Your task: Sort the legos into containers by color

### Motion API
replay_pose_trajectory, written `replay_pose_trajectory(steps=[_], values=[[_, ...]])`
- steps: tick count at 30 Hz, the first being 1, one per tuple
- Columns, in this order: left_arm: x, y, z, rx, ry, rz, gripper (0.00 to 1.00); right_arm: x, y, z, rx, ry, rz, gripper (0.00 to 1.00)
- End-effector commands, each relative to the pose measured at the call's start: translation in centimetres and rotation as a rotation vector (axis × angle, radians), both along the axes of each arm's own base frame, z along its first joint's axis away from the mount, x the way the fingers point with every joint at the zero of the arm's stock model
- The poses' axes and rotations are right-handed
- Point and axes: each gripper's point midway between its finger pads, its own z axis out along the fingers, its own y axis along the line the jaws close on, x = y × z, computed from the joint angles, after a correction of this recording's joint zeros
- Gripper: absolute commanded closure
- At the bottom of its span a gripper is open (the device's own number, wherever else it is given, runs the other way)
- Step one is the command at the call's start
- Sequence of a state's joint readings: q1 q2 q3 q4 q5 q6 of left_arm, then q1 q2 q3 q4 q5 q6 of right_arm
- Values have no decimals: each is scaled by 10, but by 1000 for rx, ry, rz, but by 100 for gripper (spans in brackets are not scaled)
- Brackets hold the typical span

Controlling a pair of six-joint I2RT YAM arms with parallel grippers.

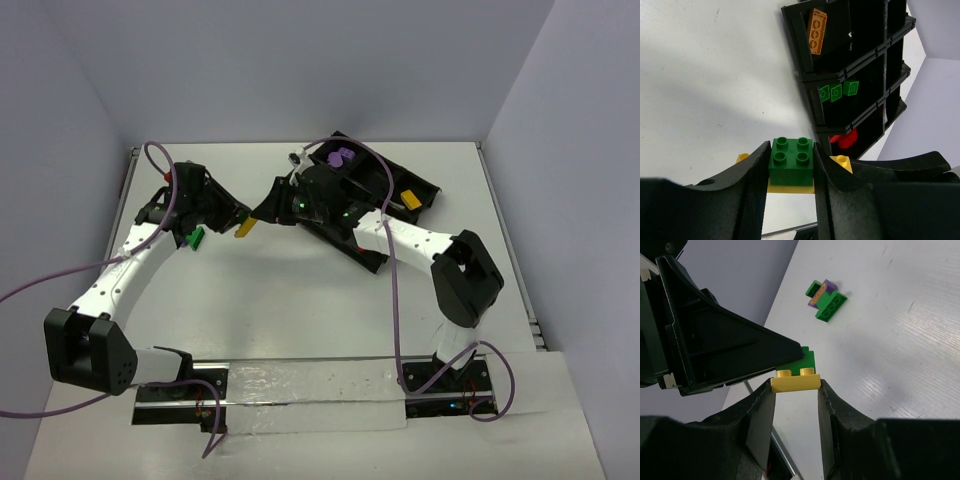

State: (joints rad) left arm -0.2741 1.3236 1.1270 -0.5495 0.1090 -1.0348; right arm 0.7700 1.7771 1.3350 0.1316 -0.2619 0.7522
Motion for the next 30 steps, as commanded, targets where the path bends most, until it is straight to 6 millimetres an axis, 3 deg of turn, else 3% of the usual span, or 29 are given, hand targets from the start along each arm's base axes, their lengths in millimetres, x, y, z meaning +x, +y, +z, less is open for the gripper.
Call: replay_pose_trajectory(steps=[1,11,17,21,24,26,30], values=[[4,-4,35,-18,-93,-17,85,0,1,21,52,-48,-12,100],[11,13,37,52,-96,27,86,-7,-43,28,-15,-112,-109,100],[16,24,34,59,-88,55,86,-12,-57,31,-59,-135,-124,100],[23,22,36,55,-91,47,86,-12,-81,28,-144,-136,-179,100],[27,18,36,53,-89,23,86,-6,-109,29,-198,-130,-260,100],[32,14,30,71,-77,-22,86,9,-152,32,-262,-140,-397,100],[43,5,26,156,-70,-104,86,16,-228,42,-357,-124,-569,100]])
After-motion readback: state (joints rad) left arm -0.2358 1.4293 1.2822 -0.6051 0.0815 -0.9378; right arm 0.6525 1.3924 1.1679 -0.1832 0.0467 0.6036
